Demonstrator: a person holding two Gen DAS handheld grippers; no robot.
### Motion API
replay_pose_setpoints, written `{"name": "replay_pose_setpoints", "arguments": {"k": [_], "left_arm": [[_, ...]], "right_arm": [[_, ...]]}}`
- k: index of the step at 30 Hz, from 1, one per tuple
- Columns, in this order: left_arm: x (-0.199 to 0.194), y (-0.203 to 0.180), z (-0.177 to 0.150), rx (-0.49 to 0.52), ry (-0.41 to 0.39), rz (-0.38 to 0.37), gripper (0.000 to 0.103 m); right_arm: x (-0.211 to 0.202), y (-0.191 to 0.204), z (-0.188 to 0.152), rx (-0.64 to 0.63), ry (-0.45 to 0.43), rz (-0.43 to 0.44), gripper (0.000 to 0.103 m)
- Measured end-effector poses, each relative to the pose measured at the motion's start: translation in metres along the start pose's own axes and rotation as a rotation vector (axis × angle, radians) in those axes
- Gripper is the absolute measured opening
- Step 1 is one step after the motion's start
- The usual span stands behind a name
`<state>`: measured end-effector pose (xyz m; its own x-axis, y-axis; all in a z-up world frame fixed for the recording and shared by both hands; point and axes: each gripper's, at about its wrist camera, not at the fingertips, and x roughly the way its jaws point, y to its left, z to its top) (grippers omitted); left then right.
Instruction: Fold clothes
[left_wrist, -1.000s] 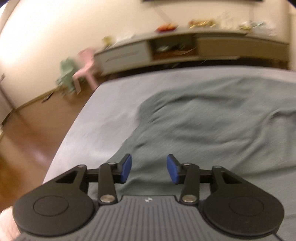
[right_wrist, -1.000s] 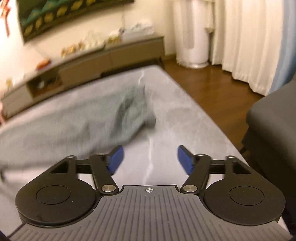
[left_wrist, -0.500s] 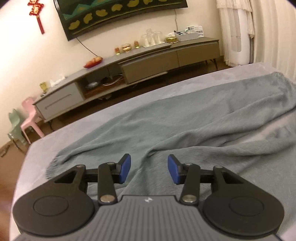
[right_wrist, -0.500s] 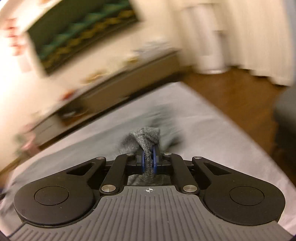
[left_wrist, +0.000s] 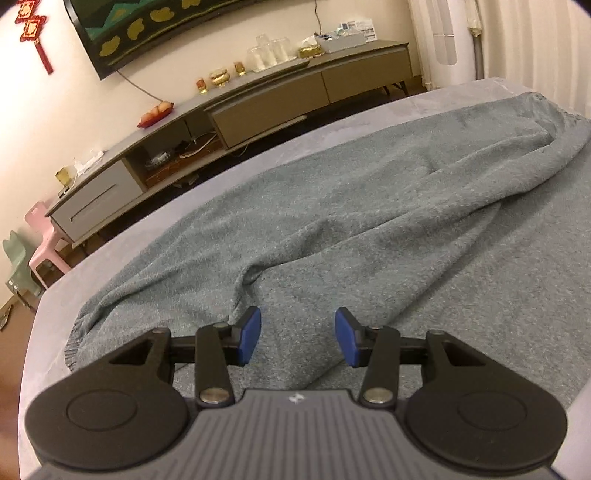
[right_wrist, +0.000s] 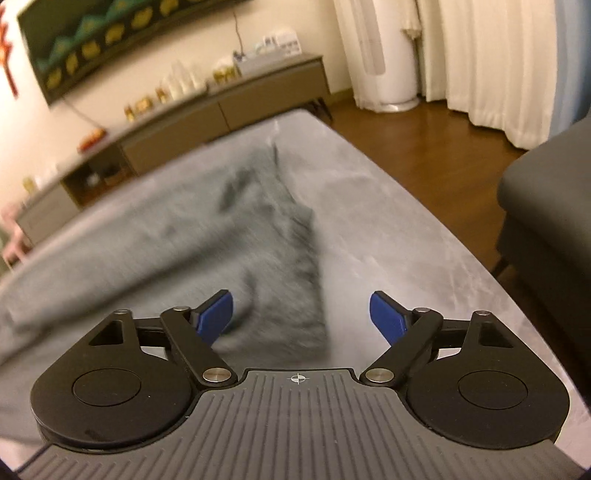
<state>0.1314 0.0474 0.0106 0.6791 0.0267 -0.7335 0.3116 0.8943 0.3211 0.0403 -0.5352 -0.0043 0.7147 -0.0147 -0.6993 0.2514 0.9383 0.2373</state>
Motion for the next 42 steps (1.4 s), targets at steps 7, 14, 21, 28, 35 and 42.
{"name": "replay_pose_setpoints", "arguments": {"k": [7, 14, 21, 28, 35, 42], "left_arm": [[0.007, 0.021, -0.022, -0.032, 0.066, 0.029, 0.045], [0.001, 0.094, -0.063, -0.153, 0.141, 0.117, 0.047], [-0.036, 0.167, -0.097, -0.285, 0.131, 0.173, 0.047], [-0.03, 0.198, -0.136, -0.278, 0.22, 0.254, 0.053], [-0.039, 0.219, -0.138, -0.301, 0.236, 0.266, 0.056], [-0.039, 0.246, -0.069, -0.394, 0.072, 0.211, 0.057]], "right_arm": [[0.028, 0.008, 0.001, -0.082, 0.111, 0.023, 0.02], [0.015, -0.003, 0.007, -0.166, 0.108, -0.279, 0.02], [-0.007, 0.063, 0.015, -0.261, -0.059, -0.326, 0.038], [0.043, 0.117, 0.013, -0.252, 0.114, -0.024, 0.038], [0.05, 0.079, 0.011, -0.261, 0.16, -0.284, 0.055], [0.046, 0.07, 0.054, -0.077, -0.032, -0.119, 0.056]]}}
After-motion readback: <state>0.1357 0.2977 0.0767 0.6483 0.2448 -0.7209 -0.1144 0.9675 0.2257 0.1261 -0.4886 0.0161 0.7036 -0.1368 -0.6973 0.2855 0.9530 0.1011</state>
